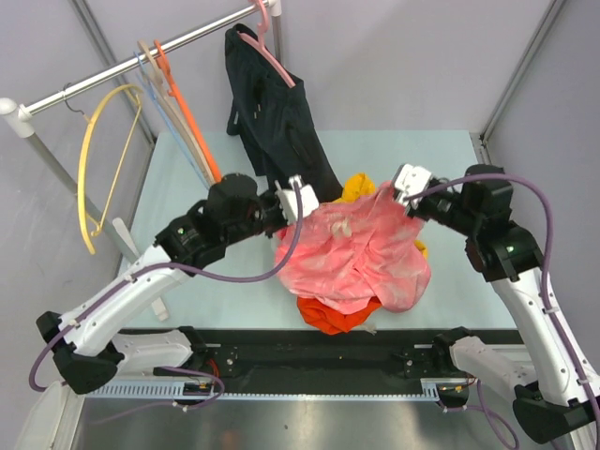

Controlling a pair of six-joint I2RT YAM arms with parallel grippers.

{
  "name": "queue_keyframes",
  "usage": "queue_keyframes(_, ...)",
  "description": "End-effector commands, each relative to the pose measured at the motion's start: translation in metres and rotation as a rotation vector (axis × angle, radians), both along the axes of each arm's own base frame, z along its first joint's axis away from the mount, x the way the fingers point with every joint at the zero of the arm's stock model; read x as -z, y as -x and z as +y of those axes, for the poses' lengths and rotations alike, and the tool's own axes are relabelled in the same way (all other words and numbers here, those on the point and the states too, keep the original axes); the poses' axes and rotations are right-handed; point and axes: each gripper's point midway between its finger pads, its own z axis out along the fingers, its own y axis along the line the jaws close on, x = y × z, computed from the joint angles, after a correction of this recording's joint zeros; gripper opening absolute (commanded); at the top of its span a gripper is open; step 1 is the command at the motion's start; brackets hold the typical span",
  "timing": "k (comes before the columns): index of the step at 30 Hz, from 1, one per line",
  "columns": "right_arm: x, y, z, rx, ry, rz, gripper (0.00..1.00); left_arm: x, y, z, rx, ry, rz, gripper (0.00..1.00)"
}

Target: Place the shorts on the hanger

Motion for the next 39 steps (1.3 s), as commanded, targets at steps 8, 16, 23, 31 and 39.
queue_keyframes(8,0.175,0.065,0.023,-0.318,0.161,0.470,0.11,0.152,0.048,-0.005,0.161,-0.148,0.313,0.00)
queue_keyframes(16,0.175,0.086,0.011,-0.284,0.163,0.471,0.65,0.137,0.094,0.001,0.380,-0.179,0.352,0.65)
queue_keyframes(23,0.123,0.110,0.010,-0.230,0.006,0.385,1.00,0.029,0.113,0.002,0.435,-0.081,0.341,0.79)
queue_keyframes(31,0.087,0.109,0.008,-0.133,-0.125,0.361,1.00,-0.120,0.077,0.049,0.190,0.256,0.101,0.84)
queue_keyframes(39,0.076,0.095,0.016,-0.121,-0.176,0.363,1.00,-0.201,0.085,0.177,-0.328,0.539,-0.203,0.84)
